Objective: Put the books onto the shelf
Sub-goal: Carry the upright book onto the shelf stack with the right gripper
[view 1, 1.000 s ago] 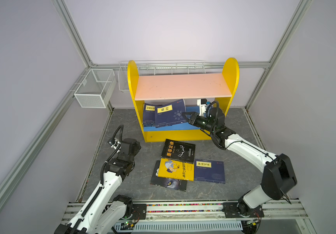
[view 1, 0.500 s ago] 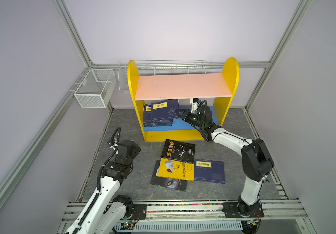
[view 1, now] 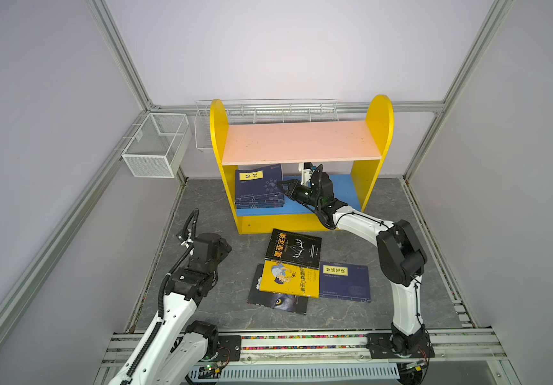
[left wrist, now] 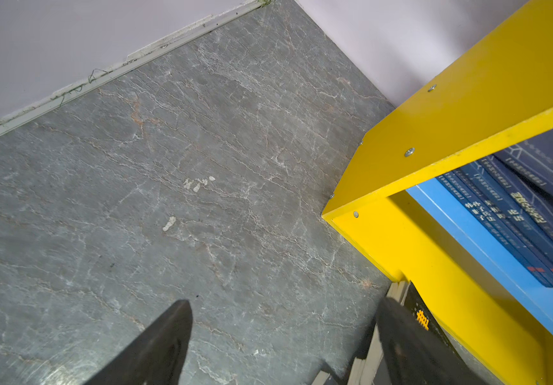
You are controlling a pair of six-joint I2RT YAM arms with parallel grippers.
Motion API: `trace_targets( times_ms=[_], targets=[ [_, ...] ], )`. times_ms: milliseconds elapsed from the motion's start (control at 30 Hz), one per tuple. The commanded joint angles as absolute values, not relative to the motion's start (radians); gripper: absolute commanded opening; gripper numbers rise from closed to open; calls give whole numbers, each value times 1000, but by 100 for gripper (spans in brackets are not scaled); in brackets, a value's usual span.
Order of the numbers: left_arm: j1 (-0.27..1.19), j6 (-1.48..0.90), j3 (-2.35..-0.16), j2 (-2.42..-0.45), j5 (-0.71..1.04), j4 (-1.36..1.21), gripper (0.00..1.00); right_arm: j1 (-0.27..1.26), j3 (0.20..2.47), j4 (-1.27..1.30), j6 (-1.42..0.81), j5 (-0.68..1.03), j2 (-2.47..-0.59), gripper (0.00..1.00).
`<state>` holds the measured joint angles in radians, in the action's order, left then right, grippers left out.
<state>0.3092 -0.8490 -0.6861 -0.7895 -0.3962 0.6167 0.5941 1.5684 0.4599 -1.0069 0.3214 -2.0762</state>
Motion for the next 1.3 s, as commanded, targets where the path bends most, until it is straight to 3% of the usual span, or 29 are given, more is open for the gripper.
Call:
trace_targets(
  times_ms=[0, 1000, 1133, 1267],
  targets=[
    [303, -831, -683, -777, -412, 658, 88, 610, 1609, 452, -1032, 341, -2094, 7],
    [298, -844, -670, -789, -390, 647, 89, 620, 1533, 475, -1059, 349, -2034, 7],
    [299, -848, -669, -789, -392, 649, 89, 630, 1561, 389, -1003, 303, -2026, 17],
    [299, -850, -667, -790, -384, 644, 89, 643, 1603, 295, -933, 261, -2014, 41]
  ],
)
